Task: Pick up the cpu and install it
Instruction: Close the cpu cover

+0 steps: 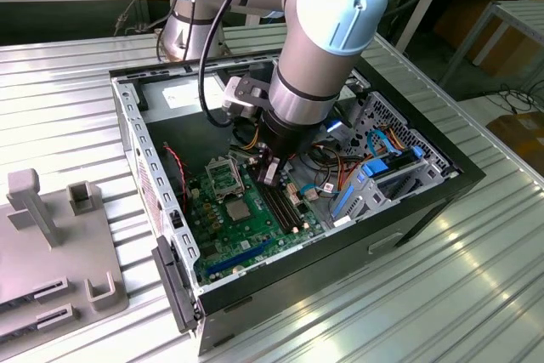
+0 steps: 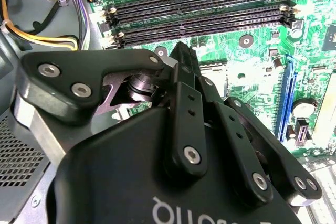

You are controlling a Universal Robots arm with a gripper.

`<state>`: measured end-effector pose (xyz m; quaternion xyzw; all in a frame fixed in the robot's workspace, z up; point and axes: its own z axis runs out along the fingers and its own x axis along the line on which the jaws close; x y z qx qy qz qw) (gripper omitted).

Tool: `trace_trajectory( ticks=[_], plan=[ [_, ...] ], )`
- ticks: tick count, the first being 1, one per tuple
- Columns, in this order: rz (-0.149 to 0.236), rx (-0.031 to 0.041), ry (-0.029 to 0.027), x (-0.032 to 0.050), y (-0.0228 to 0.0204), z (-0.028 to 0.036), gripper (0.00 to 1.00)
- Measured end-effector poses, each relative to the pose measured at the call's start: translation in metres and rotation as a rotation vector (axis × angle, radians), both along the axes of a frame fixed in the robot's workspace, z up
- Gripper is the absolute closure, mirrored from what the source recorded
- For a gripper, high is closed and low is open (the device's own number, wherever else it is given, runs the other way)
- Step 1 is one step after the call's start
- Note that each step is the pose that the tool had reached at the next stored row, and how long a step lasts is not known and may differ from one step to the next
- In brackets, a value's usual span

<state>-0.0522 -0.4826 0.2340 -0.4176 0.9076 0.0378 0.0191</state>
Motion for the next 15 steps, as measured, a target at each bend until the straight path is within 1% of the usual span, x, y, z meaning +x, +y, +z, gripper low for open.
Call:
trace_trajectory(
  ticks=[9,11,15],
  plan=[
    [0.004,-0.0001,0.0000,0.0000,0.0000,0.0000,0.89],
    [0.019,0.0000,0.0000,0.0000,0.0000,0.0000,0.89],
    [0.096,0.0000,0.0000,0.0000,0.0000,-0.0007,0.89]
  ],
)
